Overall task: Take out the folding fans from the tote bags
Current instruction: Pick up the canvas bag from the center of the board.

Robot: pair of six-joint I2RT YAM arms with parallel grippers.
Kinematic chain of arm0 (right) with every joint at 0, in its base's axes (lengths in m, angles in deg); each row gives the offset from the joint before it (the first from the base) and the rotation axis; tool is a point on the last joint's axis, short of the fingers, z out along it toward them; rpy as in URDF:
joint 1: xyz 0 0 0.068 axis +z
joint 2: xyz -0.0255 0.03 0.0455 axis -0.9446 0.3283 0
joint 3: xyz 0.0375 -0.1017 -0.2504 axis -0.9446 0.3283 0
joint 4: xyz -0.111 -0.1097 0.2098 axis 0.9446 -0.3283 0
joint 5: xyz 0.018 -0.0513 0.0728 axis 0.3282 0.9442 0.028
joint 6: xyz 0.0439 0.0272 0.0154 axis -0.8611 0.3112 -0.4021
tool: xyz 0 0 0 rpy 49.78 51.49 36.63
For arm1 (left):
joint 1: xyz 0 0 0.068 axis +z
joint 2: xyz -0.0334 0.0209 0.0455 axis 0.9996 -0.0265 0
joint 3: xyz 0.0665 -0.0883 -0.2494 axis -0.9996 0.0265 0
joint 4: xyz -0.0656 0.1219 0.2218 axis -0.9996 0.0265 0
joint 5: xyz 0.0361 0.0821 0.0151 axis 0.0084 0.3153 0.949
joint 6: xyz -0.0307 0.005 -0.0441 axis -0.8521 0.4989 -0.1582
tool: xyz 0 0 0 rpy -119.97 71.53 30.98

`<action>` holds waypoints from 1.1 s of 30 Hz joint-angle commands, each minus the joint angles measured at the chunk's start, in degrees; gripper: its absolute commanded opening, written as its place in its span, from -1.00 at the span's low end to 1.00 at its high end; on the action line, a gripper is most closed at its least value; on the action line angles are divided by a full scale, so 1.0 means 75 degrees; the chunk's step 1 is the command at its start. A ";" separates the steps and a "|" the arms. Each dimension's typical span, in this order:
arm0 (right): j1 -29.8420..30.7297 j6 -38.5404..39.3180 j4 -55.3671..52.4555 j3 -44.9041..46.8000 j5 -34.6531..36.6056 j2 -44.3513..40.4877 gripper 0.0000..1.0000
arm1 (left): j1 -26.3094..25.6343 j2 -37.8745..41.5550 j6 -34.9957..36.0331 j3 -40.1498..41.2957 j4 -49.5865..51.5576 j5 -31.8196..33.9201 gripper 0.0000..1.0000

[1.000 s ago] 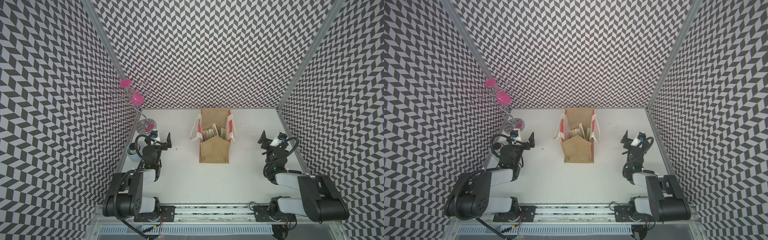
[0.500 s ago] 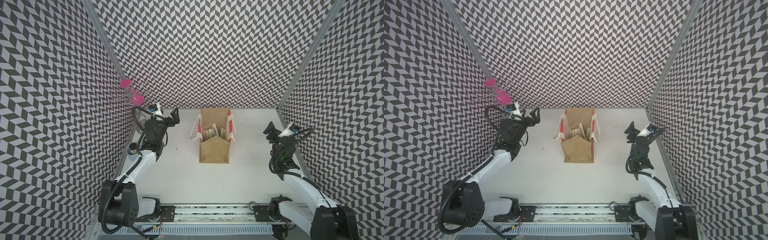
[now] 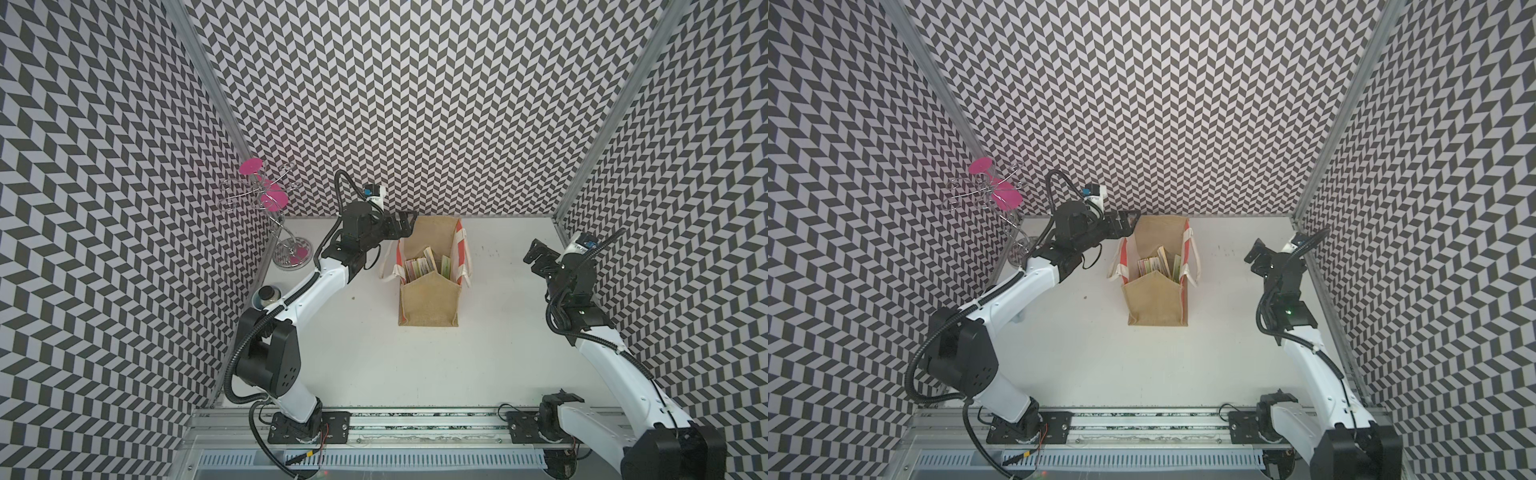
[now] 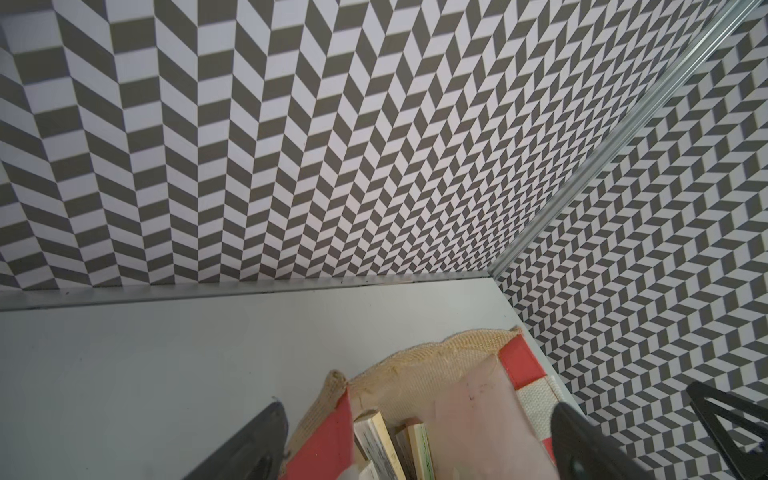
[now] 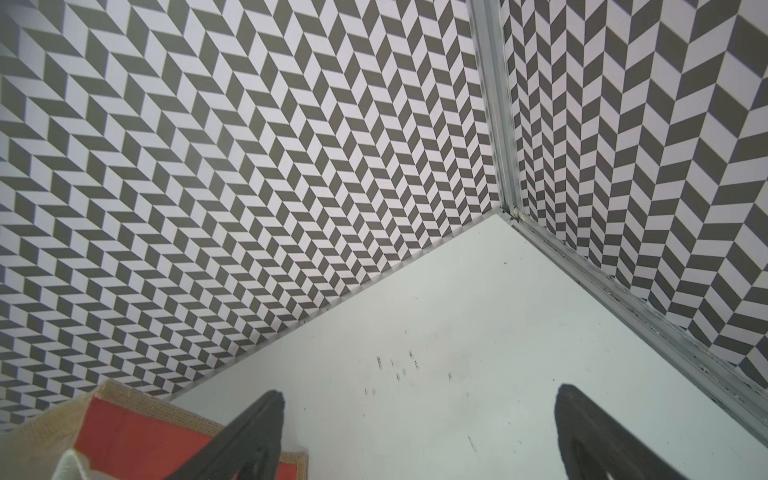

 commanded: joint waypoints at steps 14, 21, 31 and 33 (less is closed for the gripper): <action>0.1757 0.0447 -0.2242 -0.1860 0.1335 0.1004 0.98 | -0.0123 -0.0409 0.0839 -0.0391 0.2305 0.0084 0.36; 0.2255 0.0735 -0.2711 -0.2367 0.1699 0.1285 0.96 | -0.0145 -0.0877 0.0724 -0.0592 0.2135 -0.0297 -0.12; 0.2321 0.0770 -0.2929 -0.2714 0.0796 0.1232 0.92 | -0.0147 -0.1226 0.1143 -0.1710 0.2549 0.0229 -1.00; 0.2321 0.0734 -0.2918 -0.2750 0.0588 0.1230 0.92 | -0.0147 -0.1286 0.1394 -0.2022 0.2666 0.0418 -1.00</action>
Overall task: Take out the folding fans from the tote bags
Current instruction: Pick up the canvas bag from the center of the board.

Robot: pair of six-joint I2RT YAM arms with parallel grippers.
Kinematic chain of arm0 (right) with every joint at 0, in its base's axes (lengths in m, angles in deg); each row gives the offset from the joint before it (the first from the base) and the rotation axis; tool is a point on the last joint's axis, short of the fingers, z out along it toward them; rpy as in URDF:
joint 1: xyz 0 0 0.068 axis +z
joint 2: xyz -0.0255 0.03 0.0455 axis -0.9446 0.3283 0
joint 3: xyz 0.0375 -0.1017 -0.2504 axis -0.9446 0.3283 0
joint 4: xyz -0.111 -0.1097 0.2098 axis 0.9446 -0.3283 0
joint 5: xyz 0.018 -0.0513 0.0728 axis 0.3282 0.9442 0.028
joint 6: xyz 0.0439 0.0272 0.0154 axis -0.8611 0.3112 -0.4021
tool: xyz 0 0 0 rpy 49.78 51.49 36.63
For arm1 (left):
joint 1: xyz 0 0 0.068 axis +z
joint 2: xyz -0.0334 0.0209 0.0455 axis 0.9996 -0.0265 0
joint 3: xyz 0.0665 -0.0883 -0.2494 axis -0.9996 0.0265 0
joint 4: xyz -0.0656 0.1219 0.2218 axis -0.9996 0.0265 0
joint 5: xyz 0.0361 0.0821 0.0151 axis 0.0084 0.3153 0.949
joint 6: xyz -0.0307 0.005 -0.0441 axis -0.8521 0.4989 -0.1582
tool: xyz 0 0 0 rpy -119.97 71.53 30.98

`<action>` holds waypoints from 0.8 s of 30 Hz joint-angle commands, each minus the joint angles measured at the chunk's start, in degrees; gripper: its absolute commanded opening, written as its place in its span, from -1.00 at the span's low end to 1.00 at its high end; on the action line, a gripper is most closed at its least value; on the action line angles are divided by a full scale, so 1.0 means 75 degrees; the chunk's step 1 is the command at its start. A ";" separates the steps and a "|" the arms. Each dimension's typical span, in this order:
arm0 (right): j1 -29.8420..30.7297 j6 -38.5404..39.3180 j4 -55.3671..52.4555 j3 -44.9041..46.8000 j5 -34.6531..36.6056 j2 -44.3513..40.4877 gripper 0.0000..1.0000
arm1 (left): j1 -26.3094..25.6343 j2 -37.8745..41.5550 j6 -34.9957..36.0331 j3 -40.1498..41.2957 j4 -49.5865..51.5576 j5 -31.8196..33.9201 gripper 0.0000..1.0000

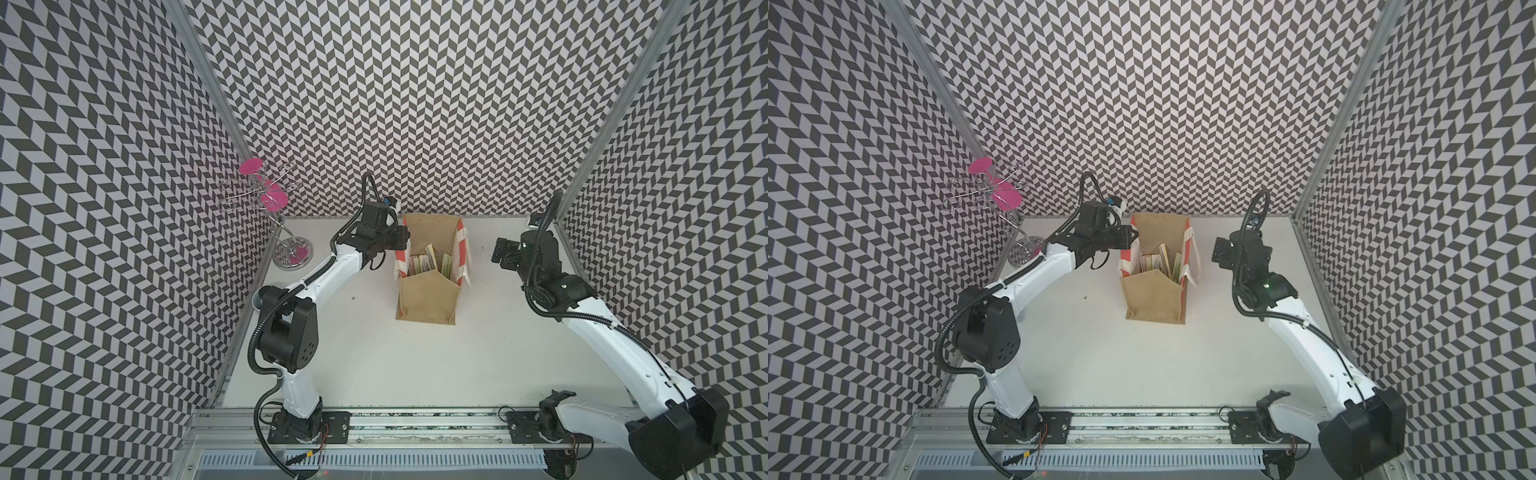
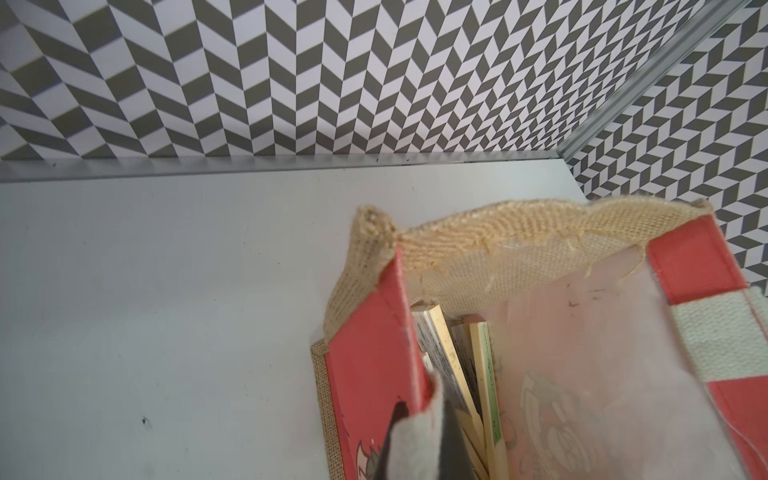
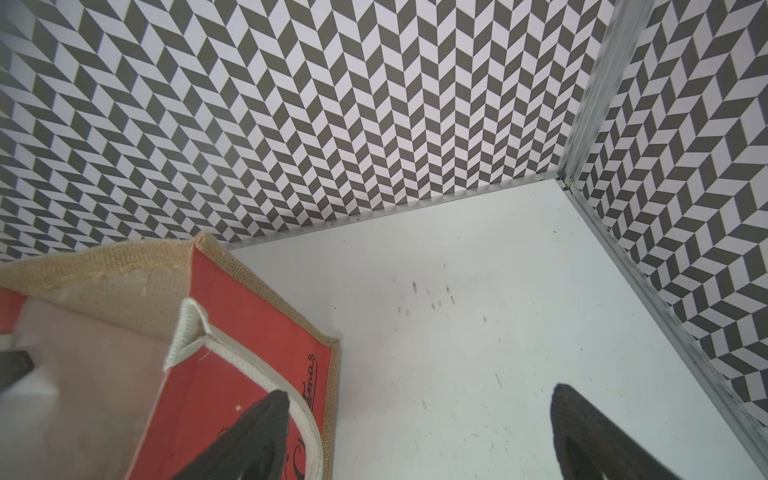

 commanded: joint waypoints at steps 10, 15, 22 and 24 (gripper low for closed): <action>0.0030 -0.0335 0.0551 -0.0344 -0.2207 -0.0065 0.86 | -0.0025 0.0056 0.2070 -0.1583 -0.0035 0.1159 -1.00; 0.0018 -0.0508 0.0815 -0.0334 -0.3105 -0.0006 0.82 | -0.0025 0.0227 0.2880 -0.1771 -0.0510 0.1366 -1.00; 0.0001 -0.0715 0.1215 -0.0180 -0.3942 0.0025 0.76 | -0.0018 0.0040 0.3788 -0.2498 -0.0089 0.1751 -1.00; -0.0011 -0.0724 0.1195 -0.0190 -0.3954 0.0049 0.76 | -0.0028 -0.0049 0.3943 -0.2657 0.0047 0.2084 -1.00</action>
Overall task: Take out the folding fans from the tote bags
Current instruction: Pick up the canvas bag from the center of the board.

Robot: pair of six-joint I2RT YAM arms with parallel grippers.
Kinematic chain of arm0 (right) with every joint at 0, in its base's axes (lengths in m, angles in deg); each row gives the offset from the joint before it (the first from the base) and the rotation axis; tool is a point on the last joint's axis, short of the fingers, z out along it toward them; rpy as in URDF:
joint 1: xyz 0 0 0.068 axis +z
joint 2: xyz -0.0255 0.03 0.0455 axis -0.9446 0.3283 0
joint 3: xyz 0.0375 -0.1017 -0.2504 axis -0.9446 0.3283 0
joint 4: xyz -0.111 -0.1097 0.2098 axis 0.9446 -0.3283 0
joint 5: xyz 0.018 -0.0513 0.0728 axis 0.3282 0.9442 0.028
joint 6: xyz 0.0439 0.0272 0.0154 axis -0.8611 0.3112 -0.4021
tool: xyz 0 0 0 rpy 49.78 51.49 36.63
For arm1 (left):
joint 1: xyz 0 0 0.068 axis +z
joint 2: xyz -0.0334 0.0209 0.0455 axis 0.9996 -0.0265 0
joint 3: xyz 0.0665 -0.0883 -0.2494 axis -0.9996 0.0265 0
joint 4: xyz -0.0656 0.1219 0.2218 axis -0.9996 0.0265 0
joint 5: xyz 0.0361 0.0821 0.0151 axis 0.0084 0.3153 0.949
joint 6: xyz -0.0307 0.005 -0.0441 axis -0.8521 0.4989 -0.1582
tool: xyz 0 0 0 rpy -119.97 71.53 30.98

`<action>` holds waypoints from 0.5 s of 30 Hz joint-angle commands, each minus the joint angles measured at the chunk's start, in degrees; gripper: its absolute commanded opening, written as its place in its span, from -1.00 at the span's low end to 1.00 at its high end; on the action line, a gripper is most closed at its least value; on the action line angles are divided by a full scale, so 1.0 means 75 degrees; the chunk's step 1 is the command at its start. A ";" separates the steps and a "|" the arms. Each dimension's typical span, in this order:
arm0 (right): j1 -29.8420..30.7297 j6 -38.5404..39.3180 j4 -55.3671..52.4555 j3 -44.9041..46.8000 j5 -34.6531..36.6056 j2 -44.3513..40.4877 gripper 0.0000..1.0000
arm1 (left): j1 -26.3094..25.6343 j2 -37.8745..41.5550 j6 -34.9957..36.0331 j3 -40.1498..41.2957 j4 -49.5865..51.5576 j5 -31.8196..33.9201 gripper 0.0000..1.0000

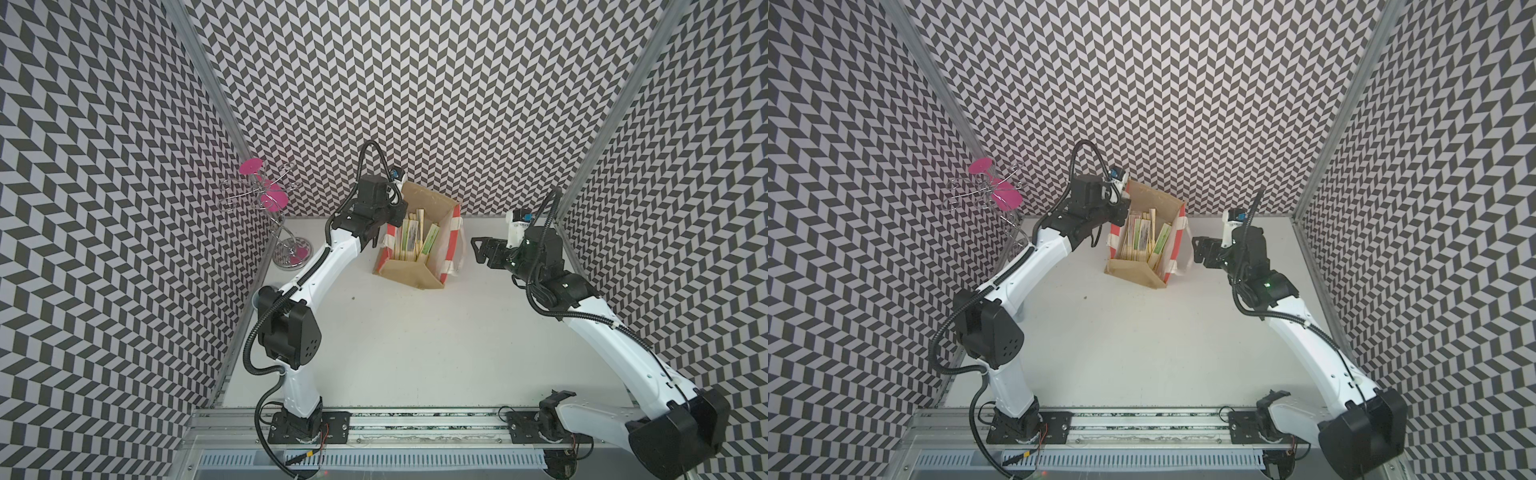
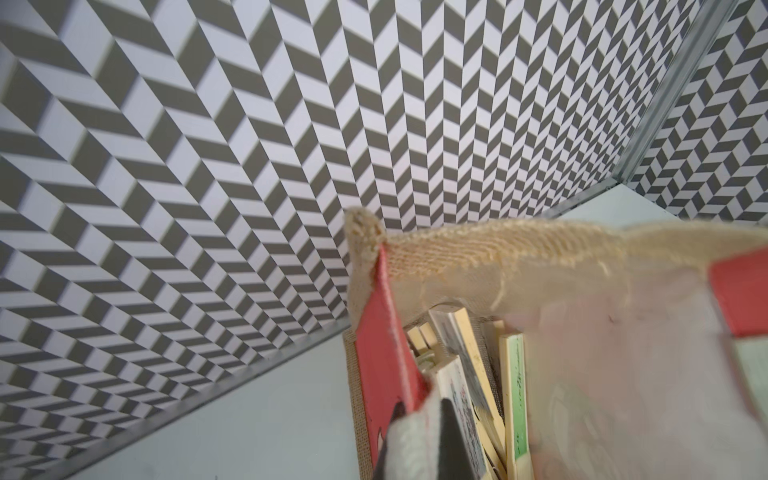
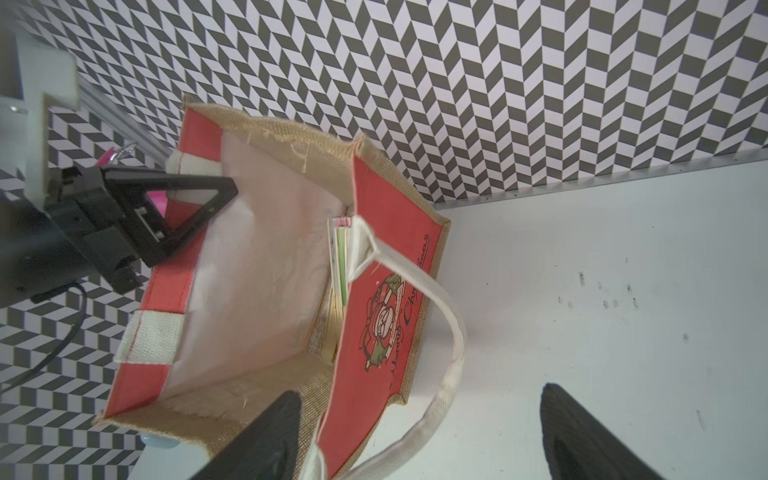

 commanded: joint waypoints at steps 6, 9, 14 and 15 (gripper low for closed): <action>-0.0086 -0.0160 0.0406 -0.0060 -0.0328 0.0033 0.75 | 0.0005 -0.0085 0.0943 -0.1162 -0.0108 0.0901 -1.00; -0.0105 -0.0167 0.0356 -0.0027 -0.0291 -0.0002 0.75 | -0.0003 -0.0200 0.0941 -0.1440 0.0019 0.0781 -1.00; -0.0116 -0.0146 0.0342 0.0010 -0.0355 -0.0100 0.75 | -0.0007 -0.0374 0.0905 -0.1512 0.0220 0.0880 -1.00; -0.0116 -0.0125 0.0342 0.0021 -0.0359 -0.0136 0.75 | -0.0007 -0.0412 0.0937 -0.1512 0.0266 0.0934 -1.00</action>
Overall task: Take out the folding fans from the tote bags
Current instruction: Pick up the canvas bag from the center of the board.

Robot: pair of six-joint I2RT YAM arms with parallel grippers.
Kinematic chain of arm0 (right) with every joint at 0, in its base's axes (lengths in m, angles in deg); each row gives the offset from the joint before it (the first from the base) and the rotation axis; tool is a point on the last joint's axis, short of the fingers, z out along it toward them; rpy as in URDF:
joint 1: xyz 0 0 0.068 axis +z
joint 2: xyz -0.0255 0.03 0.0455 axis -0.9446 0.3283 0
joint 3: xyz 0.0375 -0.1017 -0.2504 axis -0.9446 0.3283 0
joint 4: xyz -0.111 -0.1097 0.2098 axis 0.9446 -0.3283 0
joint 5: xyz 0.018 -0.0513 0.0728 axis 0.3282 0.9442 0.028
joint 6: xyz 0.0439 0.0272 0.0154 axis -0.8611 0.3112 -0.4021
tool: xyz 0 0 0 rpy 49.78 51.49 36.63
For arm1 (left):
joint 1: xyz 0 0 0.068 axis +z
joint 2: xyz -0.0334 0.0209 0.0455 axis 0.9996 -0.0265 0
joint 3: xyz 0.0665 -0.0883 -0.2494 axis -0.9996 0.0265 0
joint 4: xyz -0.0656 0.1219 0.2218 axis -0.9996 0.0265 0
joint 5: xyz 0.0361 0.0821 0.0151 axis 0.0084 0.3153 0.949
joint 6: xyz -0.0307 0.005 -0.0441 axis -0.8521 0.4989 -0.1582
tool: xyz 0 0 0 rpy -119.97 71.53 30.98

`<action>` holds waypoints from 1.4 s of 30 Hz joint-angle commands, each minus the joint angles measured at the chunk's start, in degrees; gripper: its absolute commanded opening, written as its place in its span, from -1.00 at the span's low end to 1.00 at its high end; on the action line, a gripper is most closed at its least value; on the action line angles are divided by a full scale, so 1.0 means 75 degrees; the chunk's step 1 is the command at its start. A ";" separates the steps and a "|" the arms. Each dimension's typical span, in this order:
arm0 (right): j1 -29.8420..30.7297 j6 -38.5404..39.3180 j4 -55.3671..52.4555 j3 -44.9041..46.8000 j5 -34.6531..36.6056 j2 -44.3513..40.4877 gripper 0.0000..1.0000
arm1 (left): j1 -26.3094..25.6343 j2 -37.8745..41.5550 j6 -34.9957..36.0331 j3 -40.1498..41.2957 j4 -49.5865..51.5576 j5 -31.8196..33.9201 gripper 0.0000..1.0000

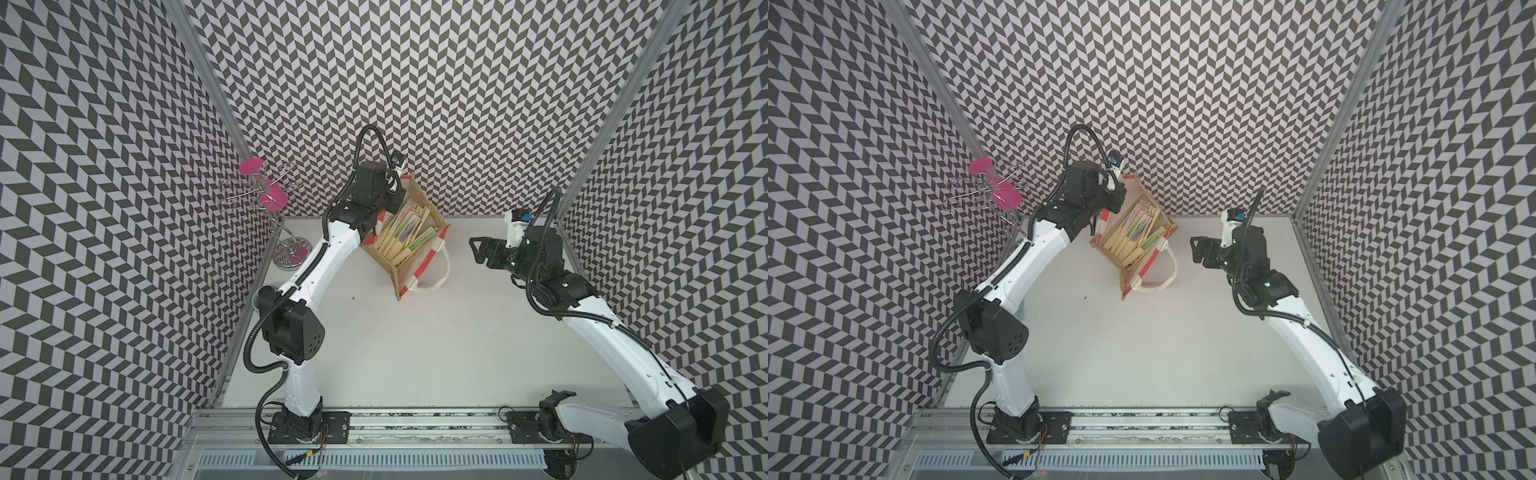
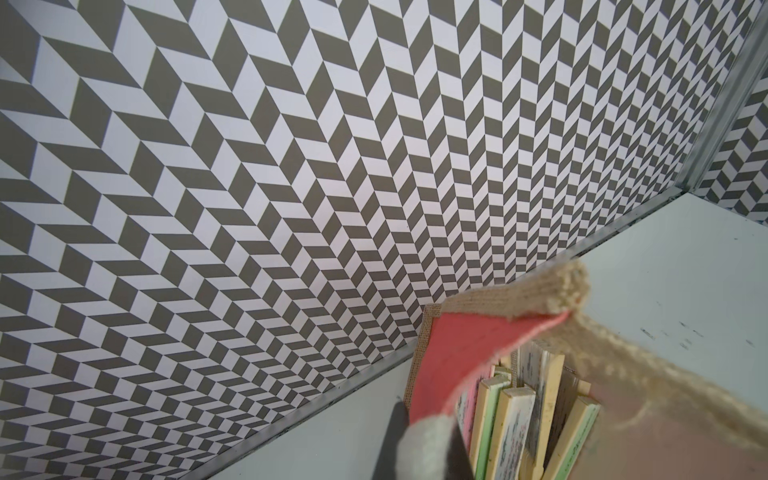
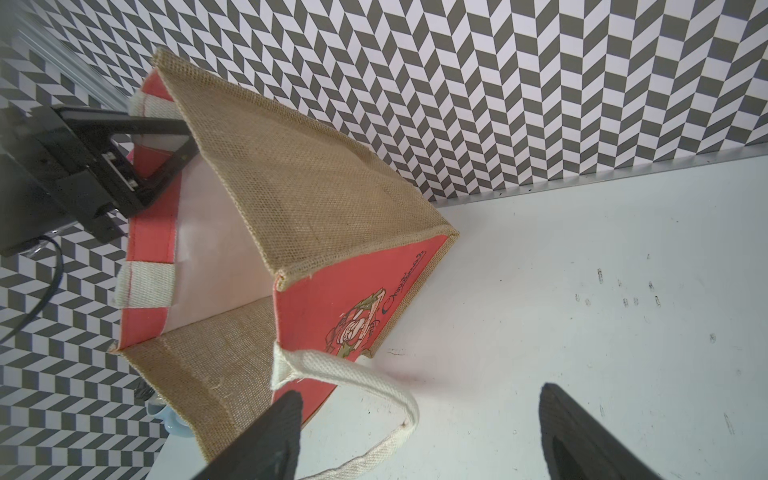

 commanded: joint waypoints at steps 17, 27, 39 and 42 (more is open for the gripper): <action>-0.0049 -0.0159 0.0456 0.0150 -0.0459 -0.0531 0.72 | -0.0563 -0.0434 0.0645 -0.0238 0.0142 0.0582 -1.00; -0.0049 -0.0351 0.0561 0.0232 -0.0780 -0.0708 0.69 | -0.1091 -0.0563 0.0629 -0.0360 0.0180 0.0768 -1.00; 0.0014 -0.0878 0.1535 0.0933 -0.2697 -0.1214 0.37 | -0.1683 -0.0541 0.0441 -0.0103 0.0353 0.1368 -1.00; 0.0186 -0.0825 0.1586 0.1035 -0.2666 -0.1315 0.25 | -0.1695 -0.0489 0.0364 -0.0045 0.0314 0.1316 -1.00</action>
